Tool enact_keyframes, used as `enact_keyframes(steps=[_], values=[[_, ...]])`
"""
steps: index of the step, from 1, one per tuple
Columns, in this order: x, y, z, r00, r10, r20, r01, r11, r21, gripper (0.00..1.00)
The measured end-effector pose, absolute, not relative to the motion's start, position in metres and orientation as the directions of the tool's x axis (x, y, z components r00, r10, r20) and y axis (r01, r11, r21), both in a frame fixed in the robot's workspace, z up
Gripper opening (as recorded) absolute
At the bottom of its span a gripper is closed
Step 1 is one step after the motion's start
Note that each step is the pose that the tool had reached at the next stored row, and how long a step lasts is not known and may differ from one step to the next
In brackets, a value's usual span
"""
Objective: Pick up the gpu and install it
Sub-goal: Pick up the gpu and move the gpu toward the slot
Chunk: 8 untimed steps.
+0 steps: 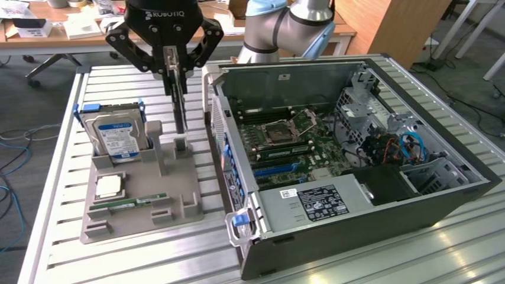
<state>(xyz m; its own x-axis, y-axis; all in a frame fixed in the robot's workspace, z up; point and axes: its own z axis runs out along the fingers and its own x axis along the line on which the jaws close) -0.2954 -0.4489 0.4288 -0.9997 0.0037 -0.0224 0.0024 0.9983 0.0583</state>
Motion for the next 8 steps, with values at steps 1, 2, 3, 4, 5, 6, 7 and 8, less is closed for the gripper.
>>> enact_keyframes(steps=[1,2,3,4,5,6,7,8], values=[[-0.294,-0.449,0.429,-1.000,0.004,-0.022,0.002,0.998,0.058,0.26],[-0.292,-0.449,0.429,-1.000,0.004,-0.022,0.002,0.998,0.058,0.26],[-0.289,-0.449,0.429,-1.000,0.004,-0.023,0.002,0.998,0.058,0.26],[-0.287,-0.449,0.429,-1.000,0.004,-0.022,0.002,0.998,0.058,0.26],[-0.284,-0.449,0.429,-1.000,0.004,-0.023,0.002,0.998,0.058,0.26],[-0.281,-0.449,0.429,-1.000,0.004,-0.022,0.002,0.998,0.058,0.26],[-0.278,-0.449,0.429,-1.000,0.004,-0.022,0.002,0.998,0.058,0.26],[-0.275,-0.449,0.429,-1.000,0.004,-0.022,0.002,0.998,0.058,0.26]])
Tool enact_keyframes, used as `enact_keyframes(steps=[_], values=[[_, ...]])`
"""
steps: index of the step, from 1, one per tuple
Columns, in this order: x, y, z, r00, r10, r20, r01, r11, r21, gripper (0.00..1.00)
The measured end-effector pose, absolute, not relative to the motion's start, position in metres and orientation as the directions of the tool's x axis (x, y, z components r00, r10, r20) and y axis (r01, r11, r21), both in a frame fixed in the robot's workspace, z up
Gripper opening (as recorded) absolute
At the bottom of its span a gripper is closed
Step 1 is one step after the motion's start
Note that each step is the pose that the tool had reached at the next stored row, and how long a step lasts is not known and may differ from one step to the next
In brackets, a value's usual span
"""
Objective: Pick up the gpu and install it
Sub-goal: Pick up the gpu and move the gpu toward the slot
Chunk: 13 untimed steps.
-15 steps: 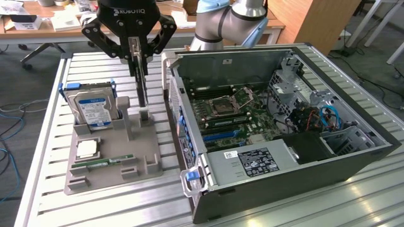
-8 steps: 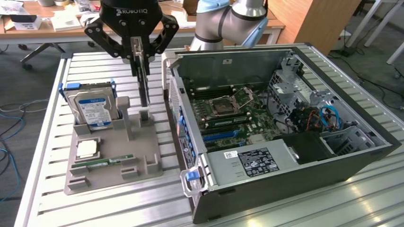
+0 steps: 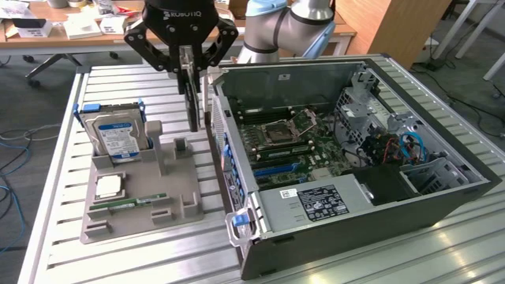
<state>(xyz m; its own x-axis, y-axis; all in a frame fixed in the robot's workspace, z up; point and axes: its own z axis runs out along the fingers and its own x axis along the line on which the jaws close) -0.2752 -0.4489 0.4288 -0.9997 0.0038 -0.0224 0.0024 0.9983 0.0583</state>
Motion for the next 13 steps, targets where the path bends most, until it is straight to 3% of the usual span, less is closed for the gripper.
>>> enact_keyframes(steps=[13], values=[[-0.227,-0.449,0.429,-1.000,0.004,-0.022,0.002,0.998,0.058,0.26]])
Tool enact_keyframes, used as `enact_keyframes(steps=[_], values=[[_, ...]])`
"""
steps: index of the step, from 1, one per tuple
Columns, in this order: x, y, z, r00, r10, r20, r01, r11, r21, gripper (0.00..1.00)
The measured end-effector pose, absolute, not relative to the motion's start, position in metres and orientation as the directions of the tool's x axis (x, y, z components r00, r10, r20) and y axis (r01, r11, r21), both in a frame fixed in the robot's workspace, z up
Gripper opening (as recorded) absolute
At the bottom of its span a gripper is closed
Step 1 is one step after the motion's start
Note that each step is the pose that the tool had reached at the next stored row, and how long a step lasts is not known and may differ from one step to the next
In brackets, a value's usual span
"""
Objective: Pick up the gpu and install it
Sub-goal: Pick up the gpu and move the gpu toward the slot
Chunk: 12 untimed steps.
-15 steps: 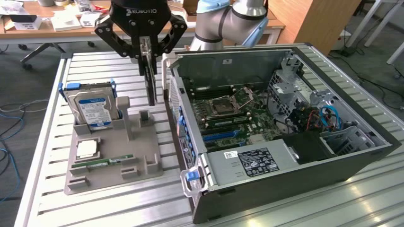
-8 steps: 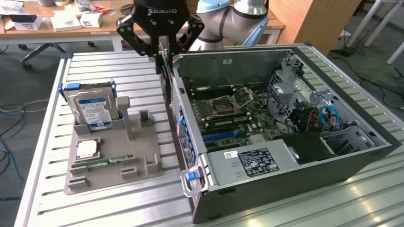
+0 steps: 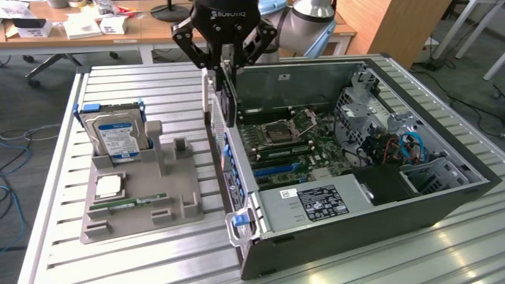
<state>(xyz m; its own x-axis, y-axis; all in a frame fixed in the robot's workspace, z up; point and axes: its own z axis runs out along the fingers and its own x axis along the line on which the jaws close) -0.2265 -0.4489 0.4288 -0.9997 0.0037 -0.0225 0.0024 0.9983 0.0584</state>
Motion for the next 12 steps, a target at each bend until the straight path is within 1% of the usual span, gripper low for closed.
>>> enact_keyframes(steps=[12], values=[[-0.183,-0.449,0.429,-1.000,0.004,-0.023,0.003,0.998,0.058,0.26]])
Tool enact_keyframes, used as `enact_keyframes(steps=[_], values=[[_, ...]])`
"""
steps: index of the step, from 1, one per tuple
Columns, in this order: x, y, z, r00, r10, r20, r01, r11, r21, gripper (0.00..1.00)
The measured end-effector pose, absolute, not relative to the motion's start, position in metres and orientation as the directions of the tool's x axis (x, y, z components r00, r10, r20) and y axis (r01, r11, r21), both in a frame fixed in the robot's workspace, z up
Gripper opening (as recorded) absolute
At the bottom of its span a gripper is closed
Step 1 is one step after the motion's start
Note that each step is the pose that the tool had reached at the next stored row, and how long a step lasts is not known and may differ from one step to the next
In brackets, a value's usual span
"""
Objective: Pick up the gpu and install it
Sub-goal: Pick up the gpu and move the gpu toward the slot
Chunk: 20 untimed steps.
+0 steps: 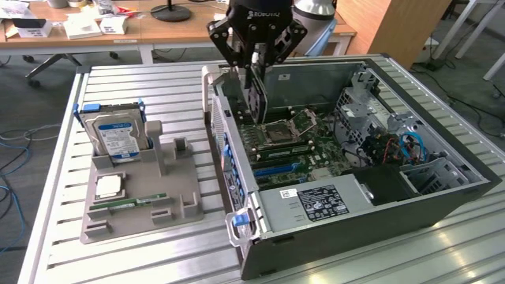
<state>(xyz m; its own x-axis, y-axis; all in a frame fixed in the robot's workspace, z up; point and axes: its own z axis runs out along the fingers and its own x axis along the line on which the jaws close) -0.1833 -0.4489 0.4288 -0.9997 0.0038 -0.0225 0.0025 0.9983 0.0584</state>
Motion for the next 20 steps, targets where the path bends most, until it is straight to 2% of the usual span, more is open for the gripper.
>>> enact_keyframes(steps=[20], values=[[-0.113,-0.449,0.429,-1.000,0.004,-0.022,0.002,0.998,0.058,0.26]])
